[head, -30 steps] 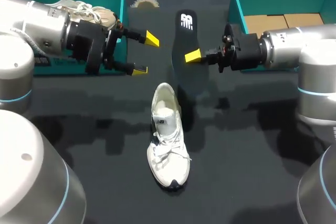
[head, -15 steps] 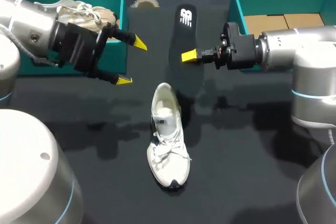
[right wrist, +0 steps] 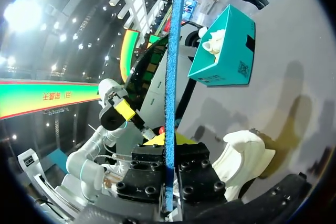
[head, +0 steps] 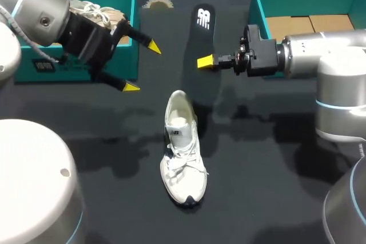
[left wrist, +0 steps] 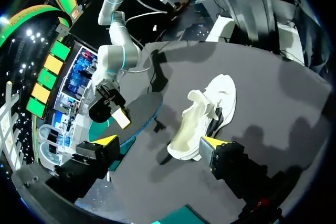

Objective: Take the shoe out of the shoebox, open the shoe tongue, remove and reinsert the insole, then place the shoe into the shoebox

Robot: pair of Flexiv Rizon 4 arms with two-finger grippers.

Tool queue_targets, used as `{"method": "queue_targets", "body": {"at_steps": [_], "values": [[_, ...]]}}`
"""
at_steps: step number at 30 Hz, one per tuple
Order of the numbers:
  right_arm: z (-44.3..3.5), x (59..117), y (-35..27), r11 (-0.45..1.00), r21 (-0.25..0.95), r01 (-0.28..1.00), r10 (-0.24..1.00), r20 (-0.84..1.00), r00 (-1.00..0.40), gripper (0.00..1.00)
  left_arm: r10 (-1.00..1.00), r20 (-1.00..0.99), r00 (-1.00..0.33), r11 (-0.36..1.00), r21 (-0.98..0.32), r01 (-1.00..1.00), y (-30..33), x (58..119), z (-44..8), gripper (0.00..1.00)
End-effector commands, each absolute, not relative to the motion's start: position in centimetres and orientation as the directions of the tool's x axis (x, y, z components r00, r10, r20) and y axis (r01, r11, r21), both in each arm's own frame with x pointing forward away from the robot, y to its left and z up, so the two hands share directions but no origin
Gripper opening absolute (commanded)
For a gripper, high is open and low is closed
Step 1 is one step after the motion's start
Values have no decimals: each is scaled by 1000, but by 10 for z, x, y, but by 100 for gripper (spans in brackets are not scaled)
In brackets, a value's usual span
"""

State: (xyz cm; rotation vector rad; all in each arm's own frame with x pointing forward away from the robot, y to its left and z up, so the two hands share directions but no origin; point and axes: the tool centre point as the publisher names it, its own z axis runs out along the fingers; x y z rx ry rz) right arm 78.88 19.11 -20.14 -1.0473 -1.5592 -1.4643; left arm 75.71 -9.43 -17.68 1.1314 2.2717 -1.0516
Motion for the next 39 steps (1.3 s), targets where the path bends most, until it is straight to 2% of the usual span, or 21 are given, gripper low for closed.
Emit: {"method": "queue_targets", "body": {"at_steps": [1, 6, 7, 8, 19, 30, 33, 35, 39], "values": [[-212, 788, 201, -21, 425, 905, 78, 903, -422, 0, 473, -568, -674, 458, -494, 739, -96, 748, -183, 100], [-219, 793, 205, -52, 513, 857, 71, 858, -509, 0, 452, -455, -768, 551, -535, 641, -93, 738, -191, 100], [-223, 796, 205, -60, 514, 856, 75, 857, -510, 0, 451, -405, -796, 613, -508, 606, -91, 737, -194, 100], [-223, 796, 205, -60, 514, 856, 75, 857, -510, 0, 462, -361, -810, 692, -424, 584, -88, 737, -198, 100], [-223, 796, 205, -60, 514, 856, 75, 857, -510, 0, 462, -361, -810, 692, -424, 584, -88, 737, -198, 100], [-222, 802, 214, -71, 587, 806, 63, 809, -584, 0, 307, -251, -918, 784, -480, 393, -75, 731, -227, 100], [-230, 805, 220, -51, 603, 796, 78, 797, -598, 0, 273, -206, -940, 828, -447, 338, -75, 730, -236, 100], [-230, 805, 220, -51, 603, 796, 78, 797, -598, 0, 210, -137, -968, 921, -304, 243, -74, 733, -248, 100], [-230, 805, 220, -51, 603, 796, 78, 797, -598, 0, 210, -137, -968, 921, -304, 243, -74, 733, -248, 100]]}}
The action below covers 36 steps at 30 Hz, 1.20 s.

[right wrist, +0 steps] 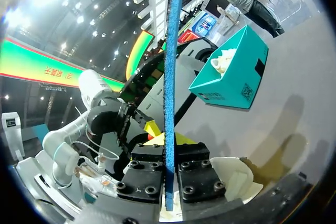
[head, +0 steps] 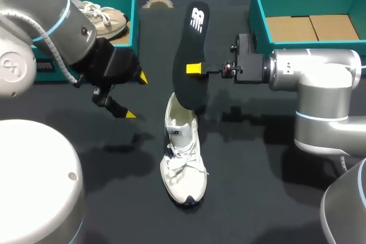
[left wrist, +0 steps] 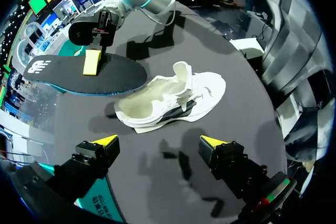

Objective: Take the shoe out of the shoebox, open the shoe tongue, remove and reinsert the insole, then place the shoe into the shoebox

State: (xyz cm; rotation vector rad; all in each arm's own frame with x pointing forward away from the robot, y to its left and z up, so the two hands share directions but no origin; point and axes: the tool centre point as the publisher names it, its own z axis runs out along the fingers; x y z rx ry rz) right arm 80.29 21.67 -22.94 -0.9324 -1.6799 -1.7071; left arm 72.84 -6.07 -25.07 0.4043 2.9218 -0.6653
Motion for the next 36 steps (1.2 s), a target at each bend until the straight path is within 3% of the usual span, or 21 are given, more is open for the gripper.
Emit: {"method": "queue_targets", "body": {"at_steps": [1, 19, 36], "values": [[-230, 805, 220, -51, 603, 796, 78, 797, -598, 0, 210, -137, -968, 921, -304, 243, -74, 733, -248, 100], [-245, 811, 234, -76, 642, 763, -11, 764, -645, 0, 120, -135, -984, 899, -405, 165, -70, 744, -285, 100], [-252, 815, 238, -80, 645, 760, -9, 762, -648, 0, 116, -97, -988, 884, -443, 148, -77, 746, -315, 100]]}}
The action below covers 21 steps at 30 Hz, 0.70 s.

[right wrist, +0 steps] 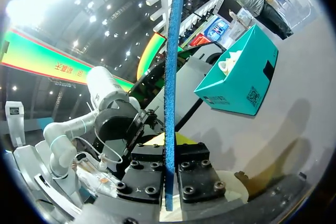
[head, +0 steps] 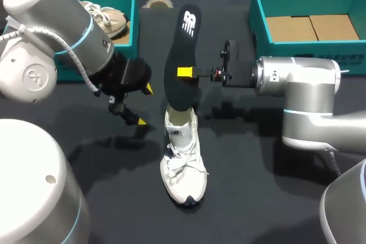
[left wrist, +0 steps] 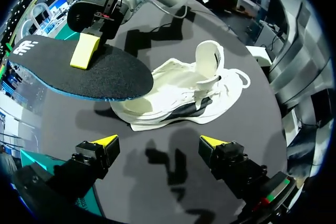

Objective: Take the shoe out of the shoebox, open the shoe tongue, remove and reinsert the insole, then place the shoe into the shoebox

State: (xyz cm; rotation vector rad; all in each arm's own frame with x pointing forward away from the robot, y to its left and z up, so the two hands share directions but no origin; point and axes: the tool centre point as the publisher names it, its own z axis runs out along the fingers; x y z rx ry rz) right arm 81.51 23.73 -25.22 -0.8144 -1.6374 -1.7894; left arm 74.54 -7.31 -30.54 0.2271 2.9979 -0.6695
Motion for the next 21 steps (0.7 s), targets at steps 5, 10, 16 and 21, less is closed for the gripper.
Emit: {"method": "queue_targets", "body": {"at_steps": [5, 10, 16, 21], "values": [[-258, 813, 238, -96, 670, 736, -48, 735, -676, 0, 114, -108, -988, 857, -491, 153, -85, 741, -334, 100], [-258, 812, 237, -102, 689, 717, -61, 715, -696, 0, 89, -119, -989, 853, -503, 137, -87, 744, -343, 100], [-259, 813, 236, -103, 701, 706, -77, 702, -708, 0, 82, -134, -988, 859, -492, 138, -93, 752, -350, 100], [-262, 813, 235, -99, 708, 699, -79, 694, -715, 0, 69, -131, -989, 859, -496, 126, -99, 758, -354, 100]]}}
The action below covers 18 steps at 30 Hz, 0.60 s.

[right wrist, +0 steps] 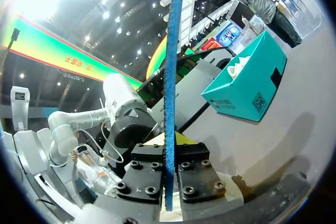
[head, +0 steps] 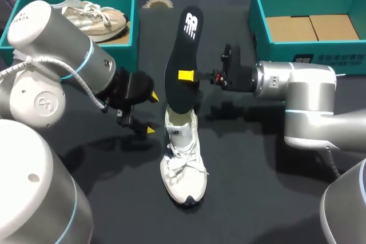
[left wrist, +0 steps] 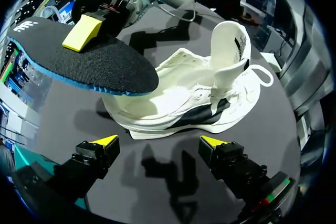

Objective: Take the shoe out of the shoebox, open the shoe tongue, remove and reinsert the insole, then place the shoe into the shoebox

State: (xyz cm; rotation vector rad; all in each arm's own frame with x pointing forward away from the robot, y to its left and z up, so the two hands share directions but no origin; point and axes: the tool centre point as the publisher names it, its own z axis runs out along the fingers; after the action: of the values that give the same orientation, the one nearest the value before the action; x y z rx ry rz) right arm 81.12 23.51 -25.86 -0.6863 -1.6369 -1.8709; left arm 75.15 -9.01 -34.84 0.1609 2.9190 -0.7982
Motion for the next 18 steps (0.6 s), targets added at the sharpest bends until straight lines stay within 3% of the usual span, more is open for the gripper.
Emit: {"method": "queue_targets", "body": {"at_steps": [1, 18], "values": [[-263, 813, 234, -100, 708, 699, -79, 694, -715, 0, 66, -130, -989, 858, -499, 122, -100, 759, -354, 100], [-262, 812, 232, -103, 714, 692, -75, 688, -722, 0, 6, -119, -993, 845, -531, 68, -104, 766, -358, 100]]}}
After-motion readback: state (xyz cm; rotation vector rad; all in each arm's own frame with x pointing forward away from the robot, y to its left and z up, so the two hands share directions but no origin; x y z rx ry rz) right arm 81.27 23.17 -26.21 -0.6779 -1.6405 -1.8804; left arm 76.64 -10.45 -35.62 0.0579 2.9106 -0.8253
